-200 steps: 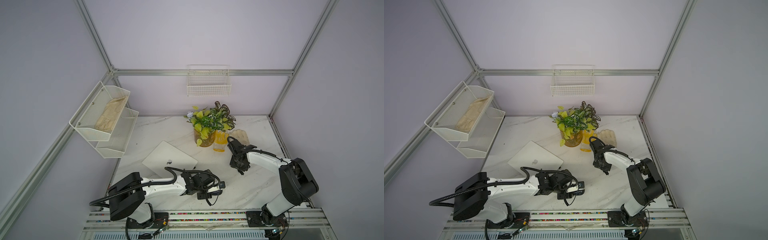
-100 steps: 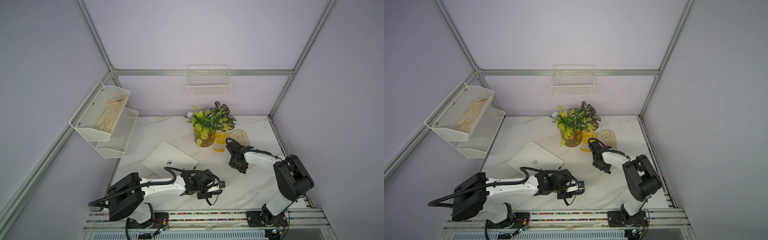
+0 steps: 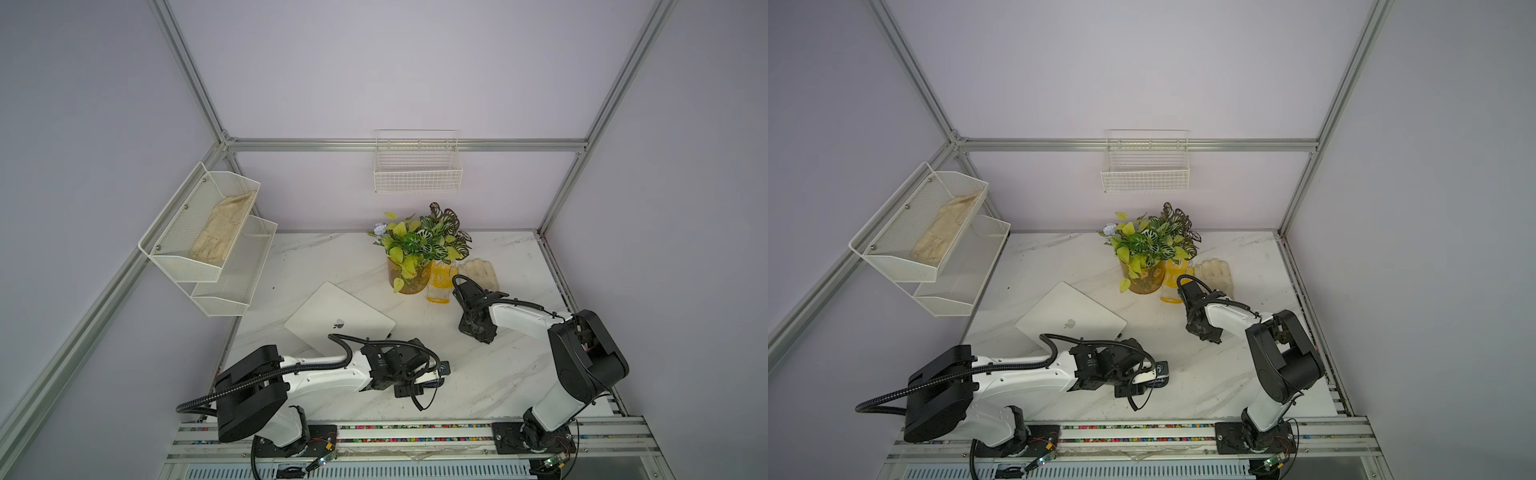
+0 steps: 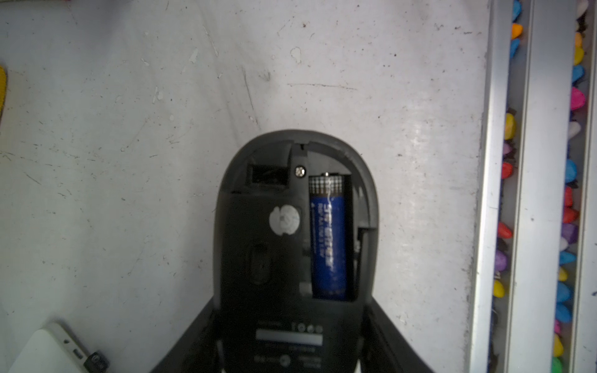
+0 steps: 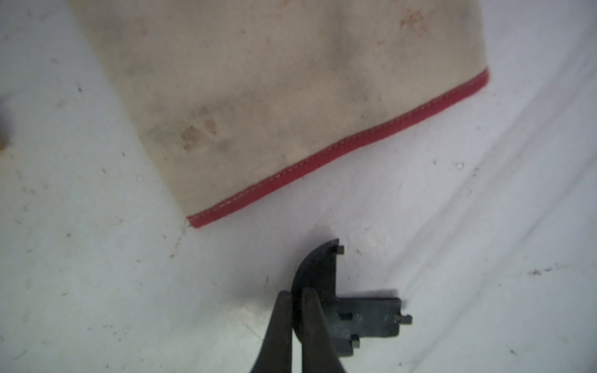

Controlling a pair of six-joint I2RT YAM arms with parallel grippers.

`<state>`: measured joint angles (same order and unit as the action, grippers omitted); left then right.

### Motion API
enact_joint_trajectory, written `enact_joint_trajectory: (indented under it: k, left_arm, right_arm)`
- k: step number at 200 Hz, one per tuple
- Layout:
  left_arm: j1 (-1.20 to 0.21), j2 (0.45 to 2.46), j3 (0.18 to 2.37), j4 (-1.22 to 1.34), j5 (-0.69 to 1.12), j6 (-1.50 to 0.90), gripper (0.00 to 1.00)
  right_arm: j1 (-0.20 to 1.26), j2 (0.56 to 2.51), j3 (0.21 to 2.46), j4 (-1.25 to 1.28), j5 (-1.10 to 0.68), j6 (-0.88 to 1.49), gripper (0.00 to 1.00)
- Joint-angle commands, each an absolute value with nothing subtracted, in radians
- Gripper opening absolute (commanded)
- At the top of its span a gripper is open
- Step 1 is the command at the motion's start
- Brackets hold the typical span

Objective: Insert the wireless mouse receiver into the laptop
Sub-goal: Pick up the lid from the center of the board.

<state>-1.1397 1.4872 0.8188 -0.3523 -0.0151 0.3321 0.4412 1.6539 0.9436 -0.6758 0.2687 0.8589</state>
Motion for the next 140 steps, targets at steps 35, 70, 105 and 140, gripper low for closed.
enact_joint_trajectory:
  k: [35, 70, 105, 140]
  left_arm:
    - [-1.119, 1.349, 0.782, -0.202, -0.051, 0.275, 0.34]
    - [-1.038, 1.271, 0.737, -0.127, 0.031, 0.254, 0.34]
    - [-0.928, 1.198, 0.718, -0.157, 0.125, 0.317, 0.35]
    - [-0.830, 1.161, 0.688, -0.176, 0.189, 0.358, 0.37]
  right_arm:
    - [0.436, 1.414, 1.004, -0.702, 0.112, 0.737, 0.00]
    - [0.291, 1.246, 1.043, -0.684, -0.282, 0.636, 0.00]
    - [0.231, 1.188, 1.081, -0.697, -0.639, 0.589, 0.00]
    - [0.232, 1.153, 1.057, -0.621, -0.943, 0.602, 0.00]
